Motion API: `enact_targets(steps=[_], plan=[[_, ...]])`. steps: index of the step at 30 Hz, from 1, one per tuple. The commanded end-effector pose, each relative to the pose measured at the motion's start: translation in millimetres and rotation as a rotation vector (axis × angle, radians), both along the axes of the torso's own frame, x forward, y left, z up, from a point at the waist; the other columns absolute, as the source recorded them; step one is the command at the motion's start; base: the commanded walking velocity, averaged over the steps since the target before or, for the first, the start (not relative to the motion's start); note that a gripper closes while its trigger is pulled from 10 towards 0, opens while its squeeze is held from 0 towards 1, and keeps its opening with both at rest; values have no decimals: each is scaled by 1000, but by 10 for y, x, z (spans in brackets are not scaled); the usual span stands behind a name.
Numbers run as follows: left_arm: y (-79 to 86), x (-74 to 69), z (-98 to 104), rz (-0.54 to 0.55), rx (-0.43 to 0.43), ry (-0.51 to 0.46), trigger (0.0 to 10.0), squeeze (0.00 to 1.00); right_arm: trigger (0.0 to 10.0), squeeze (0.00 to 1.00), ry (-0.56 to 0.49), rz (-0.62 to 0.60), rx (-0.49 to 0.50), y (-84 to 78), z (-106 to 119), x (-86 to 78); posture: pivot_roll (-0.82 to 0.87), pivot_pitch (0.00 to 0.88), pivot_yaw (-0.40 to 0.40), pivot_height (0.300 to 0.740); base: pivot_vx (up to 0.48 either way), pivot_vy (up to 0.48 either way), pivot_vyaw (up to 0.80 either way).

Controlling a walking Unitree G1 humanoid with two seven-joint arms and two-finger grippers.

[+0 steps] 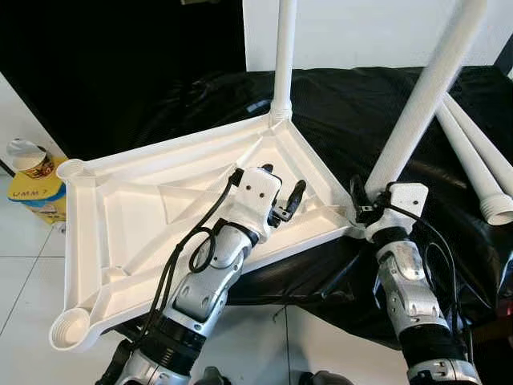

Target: Building children table

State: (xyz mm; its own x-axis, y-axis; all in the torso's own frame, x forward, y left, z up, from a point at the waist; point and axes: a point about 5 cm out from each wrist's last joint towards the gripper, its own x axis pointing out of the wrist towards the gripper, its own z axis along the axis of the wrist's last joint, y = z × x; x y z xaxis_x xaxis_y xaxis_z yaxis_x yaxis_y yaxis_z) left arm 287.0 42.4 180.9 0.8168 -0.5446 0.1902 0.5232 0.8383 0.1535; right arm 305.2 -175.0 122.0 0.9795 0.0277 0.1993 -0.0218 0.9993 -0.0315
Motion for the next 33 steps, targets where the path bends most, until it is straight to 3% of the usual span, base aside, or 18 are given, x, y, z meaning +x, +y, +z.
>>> enact_targets(steps=[1,4,9,13,16,19,25,27,29,30,33], plan=[[-57,-54,-15,-99,27,4,10000,0,10000,0,217,0,-78,-17,-448,-139,32,115,29,740,0,0,0],[-60,-54,-15,-99,26,3,10000,0,10000,0,215,23,-125,17,-466,-168,33,111,27,740,0,0,0],[-60,-55,-15,-100,28,-1,10000,0,10000,0,215,41,-111,40,-505,-227,33,107,27,740,0,0,0],[-65,-59,-18,-109,28,5,10000,0,10000,0,199,55,-62,48,-530,-304,31,101,30,740,0,0,0],[-84,-66,-31,-132,20,41,10000,0,10000,0,210,-4,33,-47,-586,-340,29,97,35,740,0,0,0],[-99,-67,-44,-149,9,81,10000,0,10000,0,205,-14,34,-72,-565,-333,27,96,38,740,0,0,0],[-128,-84,-31,-198,0,96,10000,0,10000,0,171,4,29,-52,-473,-311,24,94,38,740,0,0,0],[-148,-107,-11,-252,-23,114,10000,0,10000,0,126,18,-2,-31,-369,-296,27,94,35,740,0,0,0],[-184,-172,34,-375,-27,110,10000,0,10000,0,35,41,-33,-3,-147,-277,33,96,29,740,0,0,0],[-190,-199,70,-429,-26,96,10000,1000,10000,0,-18,71,-46,28,8,-262,31,98,29,740,0,0,0],[-192,-215,92,-459,-23,85,10000,1000,10000,0,-48,92,-52,49,103,-256,31,98,29,740,0,0,0]])
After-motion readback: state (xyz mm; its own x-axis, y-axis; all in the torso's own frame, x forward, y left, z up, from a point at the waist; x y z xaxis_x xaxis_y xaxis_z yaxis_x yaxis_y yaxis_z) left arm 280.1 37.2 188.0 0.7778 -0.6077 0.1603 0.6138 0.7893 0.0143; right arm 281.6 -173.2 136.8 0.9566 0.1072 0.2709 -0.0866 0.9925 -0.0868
